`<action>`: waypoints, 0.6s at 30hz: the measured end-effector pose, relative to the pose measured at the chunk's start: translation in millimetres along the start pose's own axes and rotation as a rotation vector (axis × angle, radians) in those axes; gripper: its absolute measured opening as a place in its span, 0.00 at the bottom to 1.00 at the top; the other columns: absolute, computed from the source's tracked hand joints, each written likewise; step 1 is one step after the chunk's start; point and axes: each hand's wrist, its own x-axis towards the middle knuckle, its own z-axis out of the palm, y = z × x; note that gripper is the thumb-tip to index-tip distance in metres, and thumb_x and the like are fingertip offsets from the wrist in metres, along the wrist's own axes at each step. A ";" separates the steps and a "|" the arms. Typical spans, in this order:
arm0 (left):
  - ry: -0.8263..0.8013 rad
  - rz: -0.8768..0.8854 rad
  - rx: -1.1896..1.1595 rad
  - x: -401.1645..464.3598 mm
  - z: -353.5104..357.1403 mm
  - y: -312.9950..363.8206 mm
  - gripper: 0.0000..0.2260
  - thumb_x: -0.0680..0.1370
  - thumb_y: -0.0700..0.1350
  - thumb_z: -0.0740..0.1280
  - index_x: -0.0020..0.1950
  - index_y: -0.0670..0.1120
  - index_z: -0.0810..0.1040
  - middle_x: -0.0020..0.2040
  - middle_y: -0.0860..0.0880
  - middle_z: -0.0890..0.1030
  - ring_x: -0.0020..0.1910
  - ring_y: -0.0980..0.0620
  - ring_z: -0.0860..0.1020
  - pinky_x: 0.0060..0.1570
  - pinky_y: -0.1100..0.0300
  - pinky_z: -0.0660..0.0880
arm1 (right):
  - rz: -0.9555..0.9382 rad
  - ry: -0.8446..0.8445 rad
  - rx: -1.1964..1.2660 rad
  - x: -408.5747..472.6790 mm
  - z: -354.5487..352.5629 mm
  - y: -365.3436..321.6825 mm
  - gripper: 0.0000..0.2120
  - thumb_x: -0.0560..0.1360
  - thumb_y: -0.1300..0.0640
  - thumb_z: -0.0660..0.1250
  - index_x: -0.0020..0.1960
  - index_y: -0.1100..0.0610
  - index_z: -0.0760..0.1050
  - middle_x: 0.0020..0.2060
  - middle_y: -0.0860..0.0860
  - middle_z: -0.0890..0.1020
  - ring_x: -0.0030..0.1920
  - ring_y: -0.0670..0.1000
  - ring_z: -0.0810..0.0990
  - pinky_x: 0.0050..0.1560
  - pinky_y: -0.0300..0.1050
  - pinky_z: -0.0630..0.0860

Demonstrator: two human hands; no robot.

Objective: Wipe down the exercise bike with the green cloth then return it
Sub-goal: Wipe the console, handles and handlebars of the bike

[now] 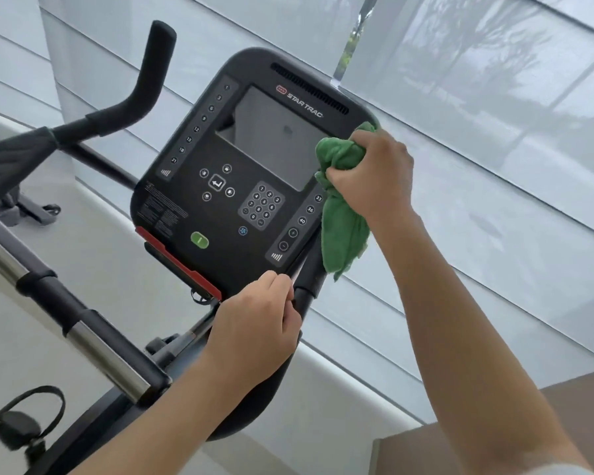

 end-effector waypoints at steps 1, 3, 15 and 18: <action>-0.001 -0.003 -0.002 0.7 0.4 -0.3 0.02 0.75 0.44 0.63 0.42 0.50 0.71 0.37 0.54 0.70 0.30 0.53 0.66 0.24 0.61 0.66 | -0.021 -0.074 0.124 6.4 -5.6 6.5 0.11 0.64 0.49 0.75 0.40 0.54 0.78 0.36 0.46 0.78 0.37 0.49 0.75 0.40 0.42 0.71; -0.009 0.004 -0.001 0.9 1.3 -1.0 0.03 0.75 0.44 0.63 0.42 0.50 0.70 0.37 0.54 0.70 0.30 0.53 0.67 0.24 0.61 0.65 | -0.033 -0.301 0.445 13.2 -19.9 15.3 0.07 0.66 0.58 0.77 0.42 0.56 0.83 0.34 0.46 0.80 0.35 0.45 0.78 0.40 0.41 0.76; 0.001 -0.020 -0.003 -3.3 -2.4 -1.4 0.05 0.77 0.44 0.64 0.43 0.52 0.70 0.36 0.55 0.71 0.28 0.54 0.68 0.24 0.58 0.70 | 0.300 0.103 0.097 -12.7 10.7 -24.1 0.08 0.68 0.53 0.72 0.42 0.49 0.72 0.45 0.48 0.80 0.40 0.54 0.76 0.39 0.45 0.70; -0.001 -0.010 0.008 -2.3 -2.9 -0.4 0.06 0.77 0.43 0.65 0.42 0.51 0.71 0.36 0.55 0.70 0.28 0.54 0.69 0.24 0.59 0.71 | 0.211 -0.159 -0.076 9.6 -12.7 -19.4 0.09 0.65 0.52 0.73 0.41 0.52 0.75 0.37 0.46 0.79 0.36 0.51 0.75 0.35 0.43 0.66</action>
